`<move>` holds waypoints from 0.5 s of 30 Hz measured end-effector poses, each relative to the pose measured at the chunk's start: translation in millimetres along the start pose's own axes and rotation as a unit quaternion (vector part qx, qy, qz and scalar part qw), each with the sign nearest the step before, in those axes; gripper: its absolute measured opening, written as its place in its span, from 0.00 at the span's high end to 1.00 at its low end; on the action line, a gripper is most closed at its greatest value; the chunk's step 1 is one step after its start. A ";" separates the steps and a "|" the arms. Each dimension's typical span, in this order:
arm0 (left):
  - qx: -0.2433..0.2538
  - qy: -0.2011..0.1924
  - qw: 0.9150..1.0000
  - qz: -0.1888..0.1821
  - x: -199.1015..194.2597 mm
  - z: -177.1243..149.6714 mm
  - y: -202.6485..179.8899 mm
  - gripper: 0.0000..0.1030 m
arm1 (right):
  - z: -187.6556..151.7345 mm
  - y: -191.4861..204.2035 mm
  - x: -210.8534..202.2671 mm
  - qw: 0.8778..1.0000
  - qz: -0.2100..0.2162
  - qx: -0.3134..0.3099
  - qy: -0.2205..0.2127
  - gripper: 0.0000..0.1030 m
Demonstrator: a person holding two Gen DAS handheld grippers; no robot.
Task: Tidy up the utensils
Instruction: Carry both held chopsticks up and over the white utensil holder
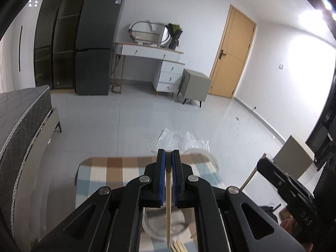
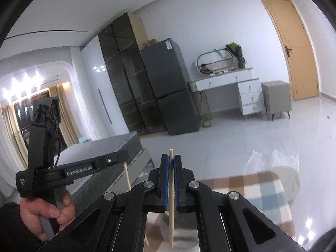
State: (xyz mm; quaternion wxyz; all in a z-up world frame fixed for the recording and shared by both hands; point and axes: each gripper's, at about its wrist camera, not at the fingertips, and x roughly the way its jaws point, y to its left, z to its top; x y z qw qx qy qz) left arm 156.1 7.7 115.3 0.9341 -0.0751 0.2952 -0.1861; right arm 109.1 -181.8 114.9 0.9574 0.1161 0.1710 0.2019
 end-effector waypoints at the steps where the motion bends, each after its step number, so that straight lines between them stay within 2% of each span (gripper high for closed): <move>1: 0.000 -0.007 1.000 0.000 3.4 3.8 1.0 0.98 | 4.4 -0.1 6.0 1.000 0.001 -0.005 -0.002 0.96; 9: 0.001 -0.039 0.999 -0.002 30.0 14.7 6.6 0.98 | 17.1 -8.4 46.7 1.000 -0.006 -0.025 -0.010 0.96; 15: -0.006 -0.029 1.000 -0.006 51.4 12.3 11.9 0.98 | 10.1 -24.6 65.9 1.000 -0.013 -0.015 -0.005 0.96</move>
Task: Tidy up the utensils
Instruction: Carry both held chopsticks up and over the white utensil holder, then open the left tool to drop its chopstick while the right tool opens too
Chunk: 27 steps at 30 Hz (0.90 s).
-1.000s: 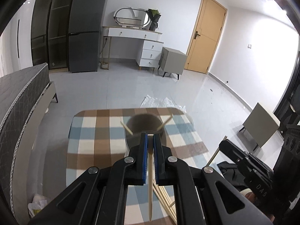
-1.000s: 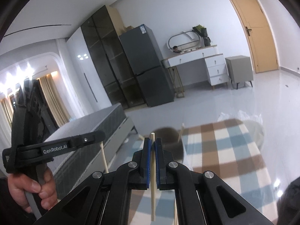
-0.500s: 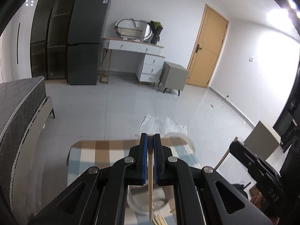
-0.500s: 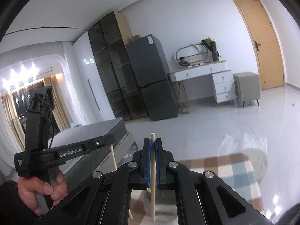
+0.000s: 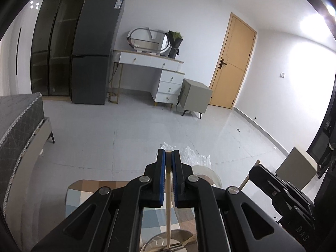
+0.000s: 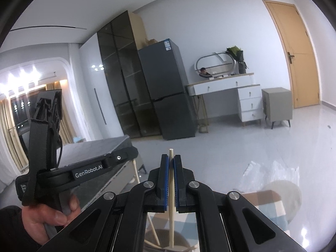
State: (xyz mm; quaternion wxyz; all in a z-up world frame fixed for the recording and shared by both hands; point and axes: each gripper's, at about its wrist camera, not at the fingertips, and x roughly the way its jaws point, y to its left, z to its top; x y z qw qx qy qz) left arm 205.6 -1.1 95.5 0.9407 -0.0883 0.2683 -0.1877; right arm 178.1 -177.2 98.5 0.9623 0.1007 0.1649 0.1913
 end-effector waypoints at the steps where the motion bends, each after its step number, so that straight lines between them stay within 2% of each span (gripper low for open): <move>1: -0.002 0.002 1.000 0.000 4.5 -3.8 1.7 0.98 | -1.7 -2.2 2.6 1.000 -0.001 0.000 0.002 0.96; 8: -0.010 0.017 1.000 0.006 16.9 -16.9 5.5 0.98 | -14.5 -11.4 12.4 1.000 -0.006 0.001 0.017 0.96; 14: -0.009 -0.002 1.000 -0.003 3.0 -17.6 2.9 0.98 | -22.5 -13.0 12.5 1.000 -0.003 -0.002 0.025 0.96; 27: 0.008 0.021 1.000 -0.015 -8.3 -26.5 -1.7 0.98 | -37.0 -8.3 10.4 0.998 -0.007 -0.011 0.058 0.96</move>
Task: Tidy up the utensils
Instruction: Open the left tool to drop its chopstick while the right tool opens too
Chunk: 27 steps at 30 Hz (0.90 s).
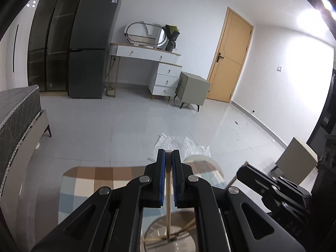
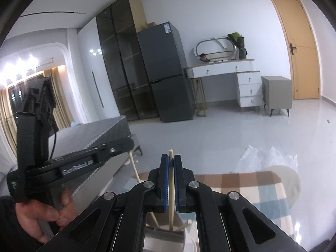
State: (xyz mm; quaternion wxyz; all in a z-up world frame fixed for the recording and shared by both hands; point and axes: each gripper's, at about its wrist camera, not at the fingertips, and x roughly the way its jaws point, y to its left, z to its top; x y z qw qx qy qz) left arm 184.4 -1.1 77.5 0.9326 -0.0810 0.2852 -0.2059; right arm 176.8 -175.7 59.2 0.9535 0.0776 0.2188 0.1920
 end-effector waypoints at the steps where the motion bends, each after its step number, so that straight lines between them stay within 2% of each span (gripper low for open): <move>1: -0.001 0.006 1.000 -0.005 -0.3 -0.5 0.4 0.98 | -1.3 -0.6 0.2 1.000 0.001 0.002 0.005 0.96; 10: 0.014 0.071 0.997 -0.027 -6.0 -5.0 -7.4 0.95 | -11.2 -2.8 -5.7 0.999 0.007 0.018 0.038 0.90; 12: 0.011 0.086 0.996 -0.035 -7.4 -7.8 -7.7 0.75 | -14.6 -5.3 -9.9 0.999 0.010 0.031 0.043 0.87; 14: 0.008 0.091 0.995 -0.040 -10.5 -11.0 -7.6 0.66 | -20.0 -6.6 -13.7 0.998 0.010 0.042 0.047 0.87; 19: -0.005 0.097 0.994 -0.048 -16.0 -16.4 -6.2 0.66 | -29.6 -1.8 -21.9 0.998 0.003 0.031 0.055 0.87; 23: -0.006 0.105 0.994 -0.035 -12.8 -17.8 -3.2 0.66 | -27.1 -2.2 -24.7 0.998 -0.011 0.031 0.056 0.87; 25: -0.011 0.108 0.994 -0.034 -13.7 -21.7 1.1 0.66 | -23.0 -5.6 -27.2 0.998 -0.019 0.036 0.047 0.82; 26: -0.012 0.105 0.994 -0.034 -13.0 -20.3 2.3 0.66 | -20.7 -7.4 -27.6 0.998 -0.022 0.039 0.043 0.75; 27: -0.012 0.103 0.994 -0.034 -12.9 -20.1 3.3 0.66 | -19.3 -8.0 -27.7 0.998 -0.022 0.042 0.040 0.73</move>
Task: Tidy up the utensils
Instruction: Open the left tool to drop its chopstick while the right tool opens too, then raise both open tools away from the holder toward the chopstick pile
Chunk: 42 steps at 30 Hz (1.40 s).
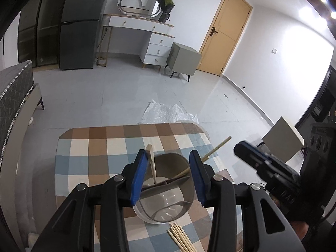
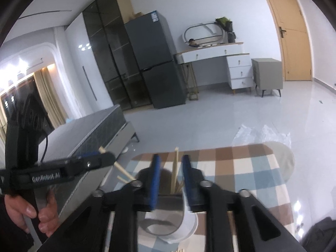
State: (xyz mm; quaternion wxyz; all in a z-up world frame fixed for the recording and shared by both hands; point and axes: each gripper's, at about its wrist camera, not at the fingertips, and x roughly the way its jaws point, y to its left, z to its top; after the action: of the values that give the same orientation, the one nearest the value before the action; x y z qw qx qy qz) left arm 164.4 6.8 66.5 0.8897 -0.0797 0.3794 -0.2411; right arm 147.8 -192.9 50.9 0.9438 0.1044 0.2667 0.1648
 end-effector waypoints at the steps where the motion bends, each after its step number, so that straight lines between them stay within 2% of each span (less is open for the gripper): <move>1: 0.001 0.001 1.000 -0.001 1.3 0.5 0.8 0.66 | 2.8 -0.8 1.4 1.000 0.001 0.002 -0.002 0.73; 4: 0.005 0.005 1.000 -0.001 6.4 0.5 2.7 0.66 | 10.5 -0.3 14.5 1.000 -0.003 -0.005 0.006 0.74; 5: 0.009 0.006 1.000 -0.002 7.5 -0.4 2.7 0.66 | 11.6 0.0 20.5 1.000 -0.005 -0.008 0.013 0.81; 6: 0.013 0.008 1.000 -0.004 9.2 -0.3 2.0 0.66 | 13.0 0.6 27.6 1.000 -0.003 -0.009 0.019 0.95; 7: 0.020 0.010 1.000 -0.004 11.0 -0.3 0.7 0.66 | 13.3 0.6 31.6 1.000 -0.001 -0.010 0.021 0.96; 11: 0.047 0.022 0.999 -0.014 16.4 -3.0 -3.8 0.66 | 7.3 7.4 38.4 0.999 0.012 -0.030 0.018 0.97; 14: 0.048 0.038 0.998 -0.022 23.9 -7.3 -1.5 0.66 | -1.7 11.3 46.5 0.998 0.015 -0.045 0.033 0.97; 22: 0.036 0.070 0.996 -0.031 31.6 -21.0 7.3 0.66 | -20.9 -3.6 59.8 0.997 0.024 -0.018 0.073 0.97; 26: 0.023 0.053 0.998 -0.030 13.3 -18.7 7.8 0.66 | -20.4 -8.2 41.6 0.998 0.029 -0.002 0.056 0.90; 27: 0.021 0.049 0.998 -0.028 10.2 -18.1 7.4 0.66 | -19.7 -7.7 37.8 0.998 0.025 0.002 0.055 0.79; 29: 0.016 0.035 0.999 -0.013 -2.3 -17.6 6.3 0.66 | -19.5 -9.7 24.3 0.999 0.020 0.013 0.045 0.64; 31: 0.012 0.024 1.000 -0.003 -15.3 -19.4 4.0 0.65 | -19.8 -10.6 12.9 0.999 0.021 0.020 0.039 0.56; 33: 0.011 0.011 1.000 0.010 -27.7 -22.9 0.5 0.50 | -21.3 -10.5 -3.1 0.999 0.025 0.025 0.036 0.55; 35: 0.009 -0.007 1.000 0.016 -41.1 -28.6 -2.9 0.42 | -22.4 -9.3 -18.3 0.999 0.016 0.024 0.028 0.47; 37: 0.008 -0.016 1.000 0.025 -47.5 -32.4 -5.2 0.39 | -23.9 -8.4 -35.0 0.999 0.017 0.025 0.017 0.46; 42: -0.012 -0.028 0.999 0.042 -61.3 -49.2 -12.9 0.32 | -36.6 -4.9 -71.4 1.000 0.009 0.022 0.002 0.34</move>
State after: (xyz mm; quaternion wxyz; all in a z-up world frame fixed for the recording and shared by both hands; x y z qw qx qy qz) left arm 88.0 27.7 75.4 0.9083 -0.0812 0.3599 -0.1970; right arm 72.1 -219.6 52.4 0.9392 0.1277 0.2710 0.1680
